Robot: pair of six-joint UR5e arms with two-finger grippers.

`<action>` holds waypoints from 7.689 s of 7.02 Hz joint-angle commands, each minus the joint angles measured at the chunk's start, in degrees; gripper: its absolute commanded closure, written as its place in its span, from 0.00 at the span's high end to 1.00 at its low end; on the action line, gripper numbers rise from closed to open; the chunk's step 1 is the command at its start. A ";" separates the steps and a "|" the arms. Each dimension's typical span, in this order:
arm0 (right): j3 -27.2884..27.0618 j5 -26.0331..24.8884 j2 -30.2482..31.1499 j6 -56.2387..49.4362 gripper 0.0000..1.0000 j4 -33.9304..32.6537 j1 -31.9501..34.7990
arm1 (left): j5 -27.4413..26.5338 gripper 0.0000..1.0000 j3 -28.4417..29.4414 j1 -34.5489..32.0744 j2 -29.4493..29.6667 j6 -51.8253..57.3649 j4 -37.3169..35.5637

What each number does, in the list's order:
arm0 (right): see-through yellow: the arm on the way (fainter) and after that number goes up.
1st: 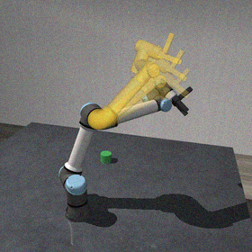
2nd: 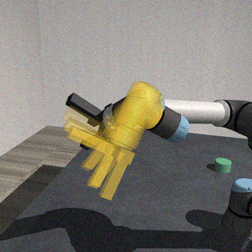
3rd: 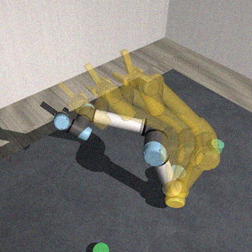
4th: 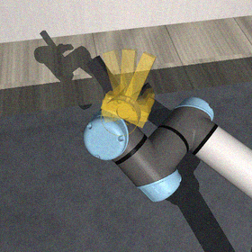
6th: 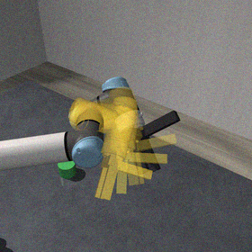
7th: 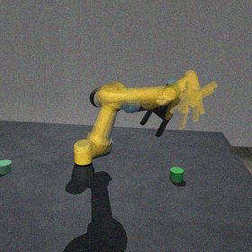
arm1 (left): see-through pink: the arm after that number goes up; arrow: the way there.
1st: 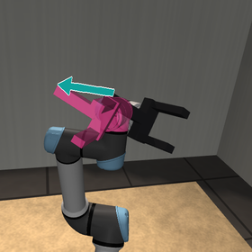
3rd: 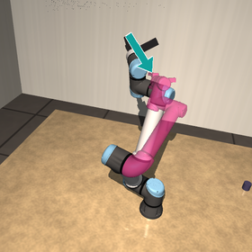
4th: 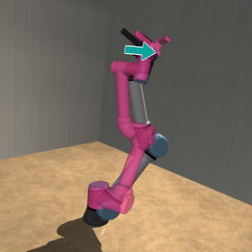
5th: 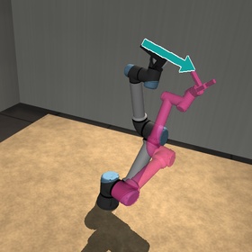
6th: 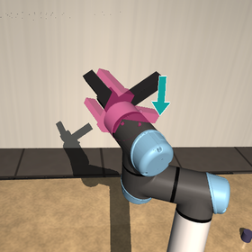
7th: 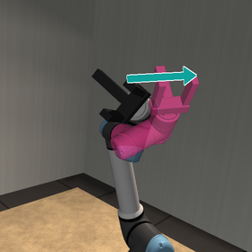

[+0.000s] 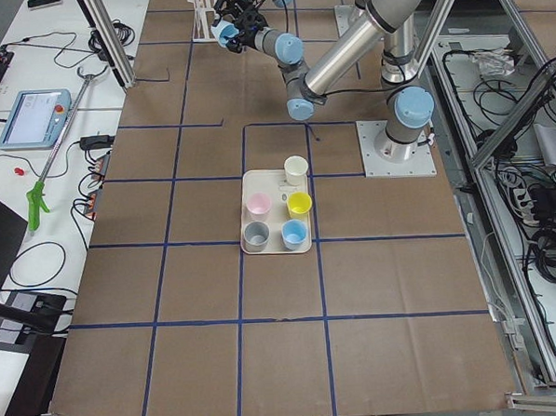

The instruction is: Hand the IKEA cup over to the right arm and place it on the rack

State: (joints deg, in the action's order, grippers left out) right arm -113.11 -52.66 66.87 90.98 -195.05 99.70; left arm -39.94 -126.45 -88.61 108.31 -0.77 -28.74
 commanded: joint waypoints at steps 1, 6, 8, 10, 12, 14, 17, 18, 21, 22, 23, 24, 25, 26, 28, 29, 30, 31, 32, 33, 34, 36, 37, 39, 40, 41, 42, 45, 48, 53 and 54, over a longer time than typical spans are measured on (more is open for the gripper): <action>1.66 0.11 -0.24 -0.80 0.37 -0.16 -0.47 | 0.39 1.00 -2.20 6.29 -1.43 0.15 -0.08; 2.02 -0.86 0.54 -40.52 0.26 -0.07 -9.25 | -5.98 1.00 2.58 11.09 -4.33 -2.30 11.71; 2.11 -11.01 0.63 -60.20 0.25 -0.51 -10.14 | -18.67 1.00 12.49 5.06 -6.96 -2.39 33.90; 2.46 -15.62 2.29 -80.08 0.25 -0.86 -12.76 | -34.34 1.00 21.64 -2.07 -9.34 -2.39 57.01; 2.46 -15.37 1.52 -90.61 0.25 -8.30 -16.11 | -41.68 1.00 26.77 -2.89 -13.81 -2.13 82.50; 4.82 -14.93 -2.15 -92.81 0.25 -12.43 -19.62 | -47.30 1.00 29.15 -1.93 -15.93 1.27 97.24; 7.28 -14.84 -7.53 -93.00 0.27 -15.72 -21.39 | -47.42 1.00 33.00 1.07 -15.95 5.78 109.30; 8.60 -14.84 -9.02 -93.00 0.27 -15.63 -21.39 | -47.42 1.00 36.59 1.07 -14.64 5.61 114.21; 8.70 -14.84 -11.49 -92.92 0.27 -15.98 -21.48 | -47.42 1.00 33.49 -0.25 -16.72 5.34 116.11; 8.44 -14.84 -11.67 -92.92 0.27 -15.89 -21.40 | -47.42 1.00 30.85 -0.43 -18.56 5.34 115.76; 8.09 -14.84 -11.58 -92.83 0.27 -15.89 -21.48 | -47.51 1.00 28.83 -0.43 -20.23 5.60 115.41; 7.56 -14.75 -11.58 -92.83 0.27 -15.80 -21.48 | -47.42 1.00 26.98 -0.08 -21.20 6.21 115.40; 7.03 -14.75 -11.58 -92.83 0.27 -15.80 -21.48 | -47.51 0.99 24.35 0.88 -21.30 9.09 114.71; 7.03 -14.75 -11.58 -92.83 0.27 -15.72 -21.92 | -48.73 0.99 22.50 4.28 -21.48 12.34 113.22; 5.98 -14.57 -11.58 -92.83 0.29 -15.72 -22.36 | -49.18 0.98 17.59 15.86 -24.27 21.91 113.03; 4.76 -14.57 -11.58 -92.83 0.29 -15.71 -22.45 | -49.26 0.98 14.08 21.40 -26.03 27.61 111.46; 4.40 -14.57 -11.58 -92.83 0.29 -15.71 -22.45 | -49.27 0.99 10.91 26.94 -26.48 34.36 106.05; 4.48 -14.66 -11.58 -92.83 0.37 -15.71 -22.45 | -49.27 0.99 8.79 30.30 -26.57 36.17 104.87; 4.92 -14.66 -11.50 -92.74 0.79 -15.63 -22.45 | -49.44 0.99 8.07 30.42 -26.92 34.80 104.77; 5.01 -14.75 -11.50 -92.30 0.99 -15.45 -22.45 | -50.14 0.98 7.45 30.42 -27.36 30.69 104.85; 5.01 -14.75 -11.41 -92.30 1.00 -15.36 -22.45 | -49.80 0.98 6.06 30.42 -26.50 29.35 104.59; 5.44 -14.66 -10.97 -92.21 1.00 -15.28 -22.45 | -49.79 0.97 1.42 30.42 -24.99 29.07 97.52; 6.84 -11.79 -9.84 -92.21 1.00 -15.19 -22.36 | -49.71 0.98 -1.66 30.42 -24.64 29.16 92.69; 8.17 -2.74 -5.02 -92.73 1.00 -15.19 -21.92 | -49.97 0.98 -3.27 30.42 -21.32 29.33 87.73; 8.00 -2.80 -3.34 -92.13 1.00 -15.19 -21.75 | -49.97 0.98 -3.71 30.42 -19.74 29.33 86.41; 7.91 -0.97 -1.84 -92.04 1.00 -15.27 -20.35 | -50.06 0.98 -4.76 30.42 -19.72 29.42 85.62; 7.65 2.27 0.35 -91.43 1.00 -15.28 -17.99 | -51.71 0.98 -5.12 30.42 -19.46 29.42 85.43; 7.12 2.48 0.99 -66.38 1.00 -14.67 -14.19 | -53.66 0.61 -5.12 30.51 -19.19 29.77 84.03; 7.12 2.48 1.08 -57.94 1.00 -7.20 -12.87 | -53.75 0.00 -4.60 30.60 -19.10 30.04 84.11; 3.10 -1.81 0.63 -14.48 1.00 -6.75 -7.87 | -57.29 0.00 10.73 27.54 -20.86 30.22 98.30; 0.73 -3.48 0.63 -12.08 1.00 -6.75 -6.21 | -53.87 0.00 16.79 24.91 -20.78 29.08 103.14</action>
State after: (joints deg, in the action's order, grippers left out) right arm -109.69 -54.04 67.50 74.09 -201.70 91.79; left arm -96.89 -116.16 -61.08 87.49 29.27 68.71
